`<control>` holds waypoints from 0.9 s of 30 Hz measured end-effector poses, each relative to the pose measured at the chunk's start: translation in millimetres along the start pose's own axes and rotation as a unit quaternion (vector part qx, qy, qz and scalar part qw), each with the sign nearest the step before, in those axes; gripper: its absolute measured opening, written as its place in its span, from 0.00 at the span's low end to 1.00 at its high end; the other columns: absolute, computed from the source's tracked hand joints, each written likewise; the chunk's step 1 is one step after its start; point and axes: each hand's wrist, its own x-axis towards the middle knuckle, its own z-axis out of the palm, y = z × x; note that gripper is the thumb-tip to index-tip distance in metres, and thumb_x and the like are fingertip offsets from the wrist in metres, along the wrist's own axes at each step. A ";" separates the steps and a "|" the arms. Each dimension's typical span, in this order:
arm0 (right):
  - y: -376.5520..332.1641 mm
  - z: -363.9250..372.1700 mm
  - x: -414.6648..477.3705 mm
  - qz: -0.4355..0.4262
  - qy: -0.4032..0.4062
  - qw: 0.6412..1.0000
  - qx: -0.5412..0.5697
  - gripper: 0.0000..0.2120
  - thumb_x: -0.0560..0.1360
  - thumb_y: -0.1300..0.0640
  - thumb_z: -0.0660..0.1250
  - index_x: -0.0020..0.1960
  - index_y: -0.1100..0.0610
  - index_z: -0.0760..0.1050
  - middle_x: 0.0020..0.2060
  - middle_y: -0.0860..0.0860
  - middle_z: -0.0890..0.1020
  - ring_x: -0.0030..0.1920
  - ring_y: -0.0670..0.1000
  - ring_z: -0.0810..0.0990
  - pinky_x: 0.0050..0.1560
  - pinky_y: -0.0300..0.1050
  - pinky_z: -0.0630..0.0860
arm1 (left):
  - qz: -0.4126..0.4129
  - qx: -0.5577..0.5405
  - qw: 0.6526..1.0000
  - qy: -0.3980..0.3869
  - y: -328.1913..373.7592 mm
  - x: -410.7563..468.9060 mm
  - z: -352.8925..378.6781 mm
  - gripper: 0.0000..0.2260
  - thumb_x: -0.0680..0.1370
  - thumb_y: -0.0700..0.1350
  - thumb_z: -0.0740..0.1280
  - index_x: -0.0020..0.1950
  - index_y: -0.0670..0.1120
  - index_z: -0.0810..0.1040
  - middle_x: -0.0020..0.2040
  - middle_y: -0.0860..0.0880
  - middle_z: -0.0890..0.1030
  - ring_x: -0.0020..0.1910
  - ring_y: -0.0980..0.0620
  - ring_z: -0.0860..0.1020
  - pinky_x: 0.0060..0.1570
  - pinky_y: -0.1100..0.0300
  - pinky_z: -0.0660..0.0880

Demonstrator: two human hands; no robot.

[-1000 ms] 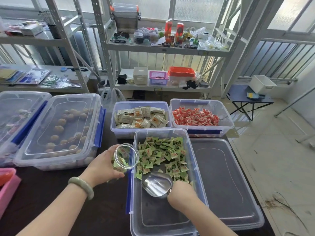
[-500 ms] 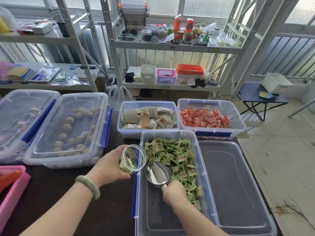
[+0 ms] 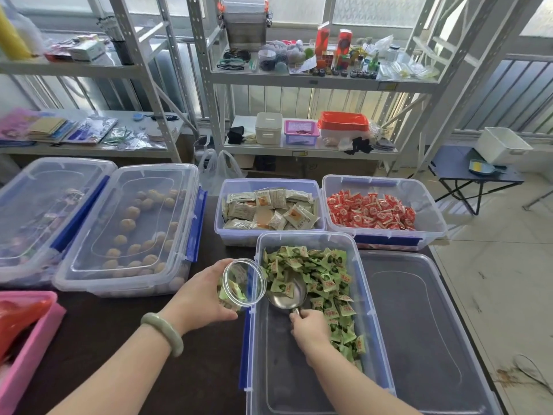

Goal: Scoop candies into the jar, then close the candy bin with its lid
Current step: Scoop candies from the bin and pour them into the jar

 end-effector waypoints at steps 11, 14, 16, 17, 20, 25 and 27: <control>21.2 -31.7 -23.5 -0.041 -0.002 0.998 0.043 0.11 0.73 0.57 0.66 0.31 0.55 0.73 0.28 0.54 0.73 0.31 0.51 0.70 0.36 0.45 0.66 | -0.011 -0.018 1.000 0.020 -1.4 -0.8 -4.0 0.43 0.56 0.53 0.78 0.66 0.64 0.61 0.49 0.66 0.74 0.47 0.63 0.73 0.44 0.69 0.66; 21.8 -48.1 -32.4 -0.068 0.009 0.997 0.019 0.12 0.73 0.57 0.65 0.32 0.58 0.74 0.26 0.54 0.73 0.29 0.52 0.71 0.35 0.44 0.66 | -0.010 -0.019 0.999 0.034 -0.4 0.2 -4.8 0.43 0.57 0.52 0.79 0.67 0.61 0.62 0.50 0.63 0.74 0.49 0.61 0.73 0.47 0.64 0.68; 19.4 -59.8 -37.4 -0.084 0.021 0.996 -0.003 0.13 0.73 0.58 0.65 0.31 0.62 0.74 0.26 0.54 0.74 0.30 0.51 0.72 0.35 0.45 0.68 | -0.008 -0.022 0.999 0.044 2.1 0.1 -4.4 0.42 0.57 0.50 0.79 0.67 0.60 0.62 0.49 0.63 0.73 0.48 0.61 0.73 0.47 0.65 0.67; 16.7 -65.6 -40.1 -0.091 0.023 0.996 -0.003 0.14 0.73 0.58 0.65 0.32 0.65 0.74 0.27 0.54 0.74 0.31 0.52 0.72 0.36 0.47 0.70 | -0.004 -0.024 0.998 0.050 3.6 -0.3 -4.2 0.42 0.58 0.50 0.79 0.67 0.59 0.62 0.49 0.63 0.73 0.48 0.61 0.73 0.46 0.66 0.67; 7.2 -84.2 -49.5 -0.112 0.021 0.993 -0.008 0.13 0.74 0.60 0.65 0.30 0.61 0.73 0.27 0.55 0.71 0.30 0.51 0.69 0.34 0.44 0.67 | 0.010 -0.028 0.998 0.059 8.2 -0.6 -3.7 0.42 0.58 0.50 0.80 0.67 0.58 0.63 0.48 0.64 0.72 0.47 0.62 0.72 0.45 0.69 0.65; -14.8 -118.2 -64.9 -0.145 0.012 0.988 -0.042 0.11 0.73 0.59 0.66 0.37 0.65 0.80 0.26 0.52 0.73 0.28 0.49 0.69 0.33 0.44 0.67 | 0.024 -0.025 0.998 0.054 16.6 -4.7 -2.5 0.41 0.59 0.50 0.78 0.67 0.60 0.62 0.45 0.68 0.70 0.43 0.67 0.72 0.38 0.76 0.65; -30.8 -132.6 -71.5 -0.153 -0.001 0.986 -0.063 0.09 0.73 0.59 0.66 0.38 0.62 0.82 0.25 0.51 0.78 0.26 0.48 0.72 0.33 0.45 0.71 | 0.033 -0.030 0.998 0.052 19.1 -6.9 -1.7 0.40 0.59 0.49 0.78 0.66 0.60 0.62 0.45 0.70 0.70 0.43 0.74 0.71 0.38 0.78 0.66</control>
